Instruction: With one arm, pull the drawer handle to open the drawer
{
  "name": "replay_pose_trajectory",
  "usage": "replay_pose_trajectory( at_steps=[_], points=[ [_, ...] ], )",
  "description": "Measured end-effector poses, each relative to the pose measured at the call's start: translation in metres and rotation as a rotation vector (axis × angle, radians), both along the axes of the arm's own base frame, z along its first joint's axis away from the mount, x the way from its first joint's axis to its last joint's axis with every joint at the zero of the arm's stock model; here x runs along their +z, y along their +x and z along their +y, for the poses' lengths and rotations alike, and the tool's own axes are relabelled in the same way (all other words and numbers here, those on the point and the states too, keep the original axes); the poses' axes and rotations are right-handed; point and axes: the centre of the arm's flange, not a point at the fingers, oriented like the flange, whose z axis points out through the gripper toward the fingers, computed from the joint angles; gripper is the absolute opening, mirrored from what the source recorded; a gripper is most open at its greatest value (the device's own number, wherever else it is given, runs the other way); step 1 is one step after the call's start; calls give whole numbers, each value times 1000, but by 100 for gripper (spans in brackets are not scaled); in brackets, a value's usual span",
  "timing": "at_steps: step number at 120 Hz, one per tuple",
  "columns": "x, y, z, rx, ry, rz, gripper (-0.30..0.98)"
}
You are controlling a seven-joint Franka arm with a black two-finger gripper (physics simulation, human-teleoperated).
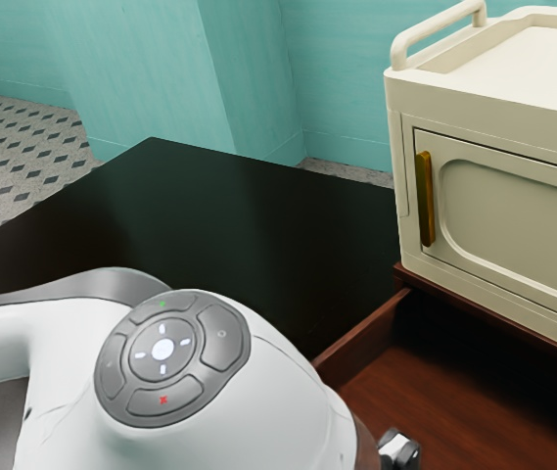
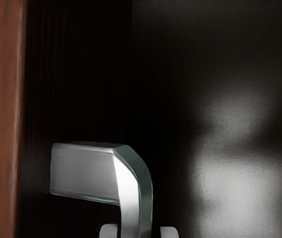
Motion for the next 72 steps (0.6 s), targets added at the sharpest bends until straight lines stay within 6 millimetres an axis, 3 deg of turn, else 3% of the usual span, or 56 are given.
replay_pose_trajectory(
  at_steps=[18, 29, 36, 48, 60, 66, 72],
  points=[
    [1, -3, 2, 8, -9, 7, 2],
    [11, -5, 6, 15, -18, -1, 4],
    [32, -9, 11, 23, -33, -17, 10],
    [86, -11, 16, 45, -91, -14, 23],
    [125, 17, 33, 112, -111, 64, 34],
    [147, 48, 45, 156, -109, 106, 41],
    [156, 74, 67, 206, -91, 155, 46]
  ],
)
